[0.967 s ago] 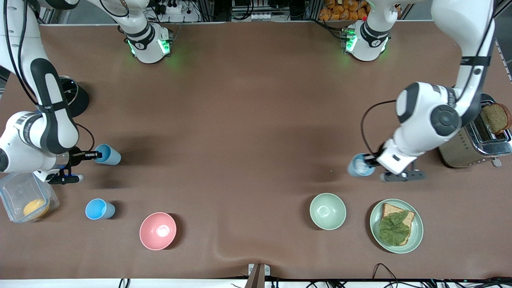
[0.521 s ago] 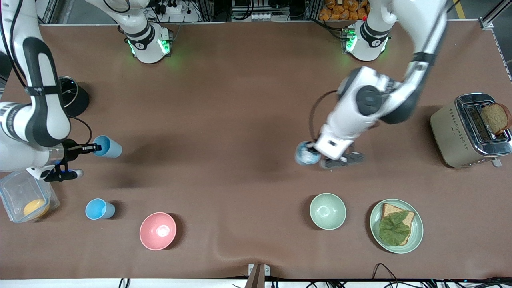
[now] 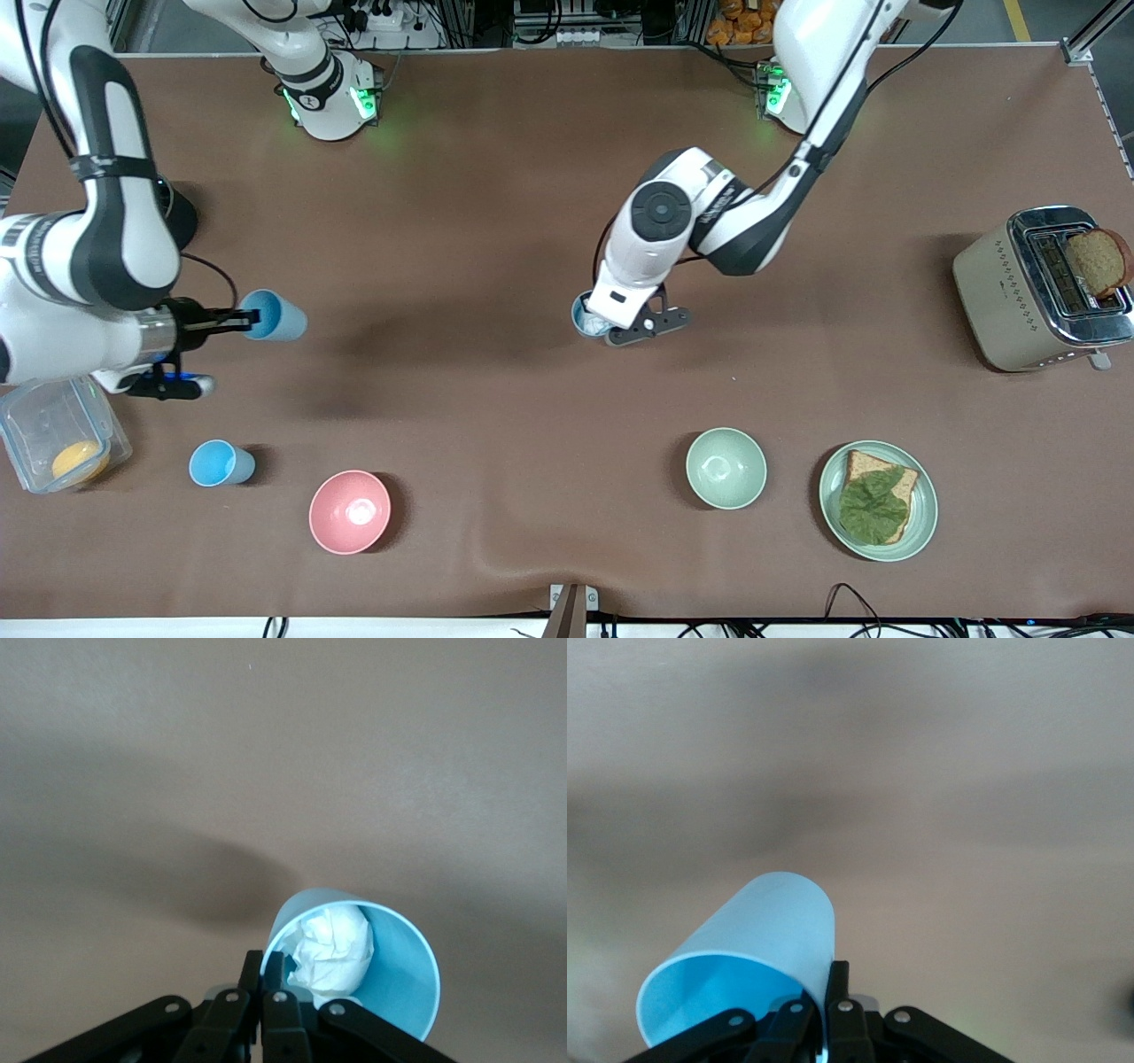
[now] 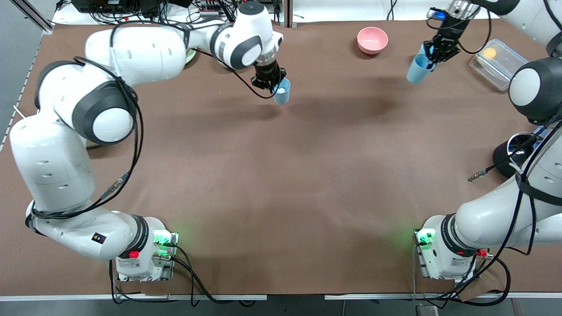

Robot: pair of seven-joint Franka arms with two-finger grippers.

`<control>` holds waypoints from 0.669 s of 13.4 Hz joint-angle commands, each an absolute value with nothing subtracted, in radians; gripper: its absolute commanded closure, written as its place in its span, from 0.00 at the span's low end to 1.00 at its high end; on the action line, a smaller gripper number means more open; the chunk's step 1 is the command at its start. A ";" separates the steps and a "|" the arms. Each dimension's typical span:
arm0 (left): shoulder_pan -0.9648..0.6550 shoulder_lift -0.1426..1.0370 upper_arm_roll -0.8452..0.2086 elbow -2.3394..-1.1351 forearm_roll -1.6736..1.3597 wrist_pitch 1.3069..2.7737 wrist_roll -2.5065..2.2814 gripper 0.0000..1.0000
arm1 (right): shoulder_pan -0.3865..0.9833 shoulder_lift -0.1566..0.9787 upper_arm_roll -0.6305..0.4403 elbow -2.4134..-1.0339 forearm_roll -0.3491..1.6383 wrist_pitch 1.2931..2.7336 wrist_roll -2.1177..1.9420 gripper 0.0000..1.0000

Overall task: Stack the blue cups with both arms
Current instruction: 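Carry the tissue cup with the left gripper toward the table middle, then set the tissue cup down with the left gripper while the right gripper approaches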

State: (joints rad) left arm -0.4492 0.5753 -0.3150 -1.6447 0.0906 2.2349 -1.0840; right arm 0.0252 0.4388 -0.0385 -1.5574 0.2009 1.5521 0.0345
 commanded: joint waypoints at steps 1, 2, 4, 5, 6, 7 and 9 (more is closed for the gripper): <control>-0.486 0.633 -0.307 -1.611 0.123 2.282 -1.156 1.00 | 0.069 0.399 -0.045 -1.566 0.251 1.529 0.145 1.00; -0.497 0.646 -0.305 -1.611 0.123 2.304 -1.179 1.00 | 0.092 0.394 -0.044 -1.566 0.265 1.529 0.173 1.00; -0.524 0.672 -0.304 -1.611 0.126 2.351 -1.213 1.00 | 0.133 0.376 -0.044 -1.566 0.270 1.531 0.257 1.00; -0.538 0.683 -0.302 -1.611 0.132 2.374 -1.235 1.00 | 0.158 0.367 -0.044 -1.565 0.270 1.535 0.297 1.00; -0.546 0.693 -0.299 -1.611 0.140 2.397 -1.253 1.00 | 0.179 0.364 -0.044 -1.565 0.281 1.539 0.337 1.00; -0.557 0.698 -0.299 -1.611 0.156 2.408 -1.268 1.00 | 0.198 0.359 -0.046 -1.563 0.317 1.542 0.377 1.00; -0.558 0.703 -0.299 -1.611 0.172 2.410 -1.290 0.37 | 0.221 0.359 -0.046 -1.559 0.366 1.554 0.449 1.00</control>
